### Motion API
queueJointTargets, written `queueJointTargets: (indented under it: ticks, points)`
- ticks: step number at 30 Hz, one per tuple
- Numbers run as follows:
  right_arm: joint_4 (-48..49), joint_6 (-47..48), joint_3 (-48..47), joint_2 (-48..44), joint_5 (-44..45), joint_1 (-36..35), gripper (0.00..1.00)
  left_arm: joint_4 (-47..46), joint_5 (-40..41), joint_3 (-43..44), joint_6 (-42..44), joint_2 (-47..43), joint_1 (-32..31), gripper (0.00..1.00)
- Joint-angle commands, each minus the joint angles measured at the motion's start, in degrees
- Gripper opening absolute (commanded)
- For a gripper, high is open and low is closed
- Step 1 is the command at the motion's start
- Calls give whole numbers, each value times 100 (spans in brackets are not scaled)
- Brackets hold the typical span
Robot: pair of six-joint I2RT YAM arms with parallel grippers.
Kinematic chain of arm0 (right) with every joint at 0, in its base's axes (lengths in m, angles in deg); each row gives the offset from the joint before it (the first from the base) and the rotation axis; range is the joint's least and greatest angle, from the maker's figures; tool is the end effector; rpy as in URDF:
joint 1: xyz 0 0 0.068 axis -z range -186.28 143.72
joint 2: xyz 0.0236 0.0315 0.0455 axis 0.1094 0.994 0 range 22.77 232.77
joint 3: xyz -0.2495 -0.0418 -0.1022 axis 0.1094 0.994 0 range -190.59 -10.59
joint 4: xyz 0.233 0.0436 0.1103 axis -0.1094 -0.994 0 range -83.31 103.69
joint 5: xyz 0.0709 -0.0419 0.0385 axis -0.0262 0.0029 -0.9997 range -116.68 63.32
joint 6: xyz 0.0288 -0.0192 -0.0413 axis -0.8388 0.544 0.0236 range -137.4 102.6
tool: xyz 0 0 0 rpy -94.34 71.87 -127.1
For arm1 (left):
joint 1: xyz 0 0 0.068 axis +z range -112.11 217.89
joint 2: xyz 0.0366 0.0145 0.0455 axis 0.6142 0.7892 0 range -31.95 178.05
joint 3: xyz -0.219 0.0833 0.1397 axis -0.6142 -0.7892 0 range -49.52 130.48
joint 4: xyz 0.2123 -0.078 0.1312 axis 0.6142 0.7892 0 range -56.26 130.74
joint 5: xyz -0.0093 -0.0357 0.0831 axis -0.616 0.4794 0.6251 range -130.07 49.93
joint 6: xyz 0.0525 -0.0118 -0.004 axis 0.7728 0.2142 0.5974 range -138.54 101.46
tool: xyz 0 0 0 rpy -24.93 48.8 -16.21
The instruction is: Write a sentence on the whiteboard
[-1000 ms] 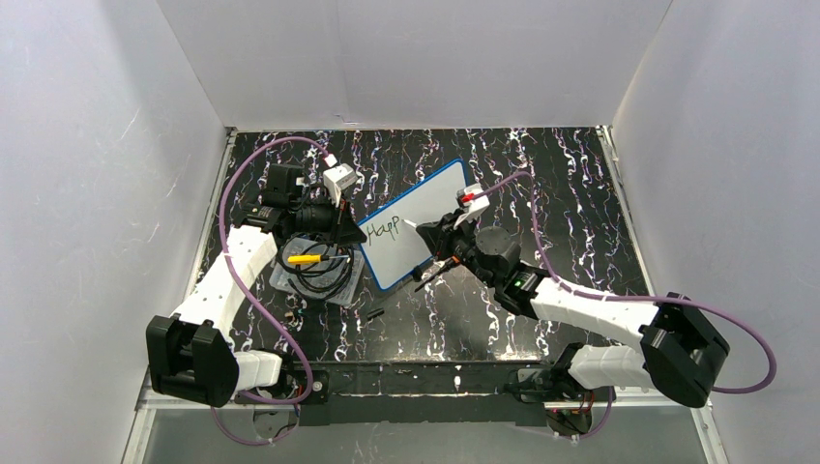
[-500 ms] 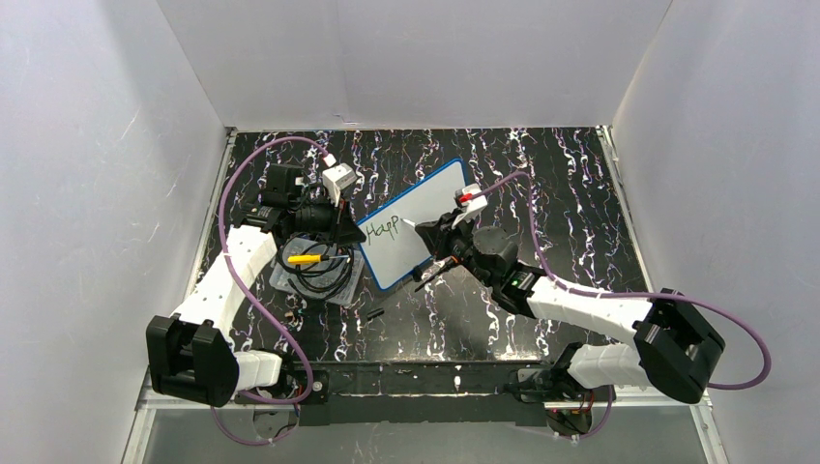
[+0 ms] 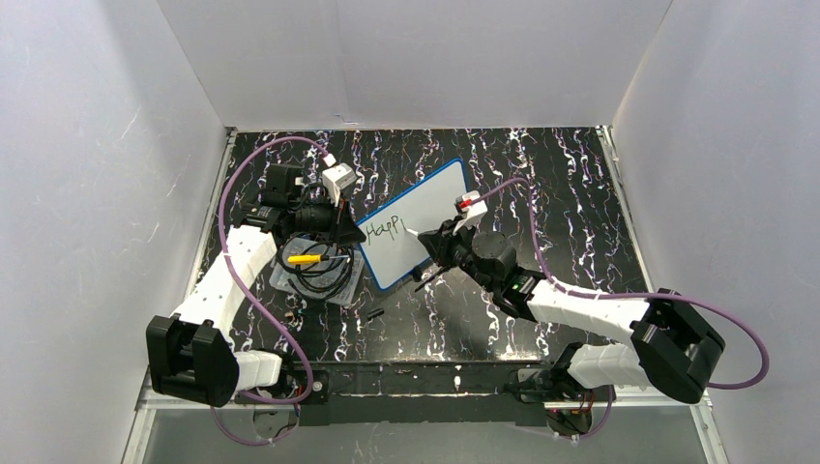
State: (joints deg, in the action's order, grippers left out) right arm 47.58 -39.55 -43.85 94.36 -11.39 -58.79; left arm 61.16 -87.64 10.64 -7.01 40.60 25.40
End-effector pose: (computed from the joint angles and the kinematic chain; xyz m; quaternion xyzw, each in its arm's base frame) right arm 0.1742 0.2117 0.2507 -0.1033 0.7258 0.3305 0.5945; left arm 0.2563 -0.0837 0.3087 0.3398 0.7750 -0.3685 0.3850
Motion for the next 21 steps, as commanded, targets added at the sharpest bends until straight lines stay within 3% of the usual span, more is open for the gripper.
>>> queueJointTargets:
  ticks: [1, 9, 21]
  points:
    - [63, 29, -73, -91, 114, 22, 1, 114, -639, 152, -148, -226, -34, 0]
    - [111, 84, -233, -567, 18, 22, 1, 114, -639, 146, -145, -232, -27, 0]
    - [326, 333, -571, -207, 9, 22, 1, 112, -657, 145, -159, -215, -25, 0]
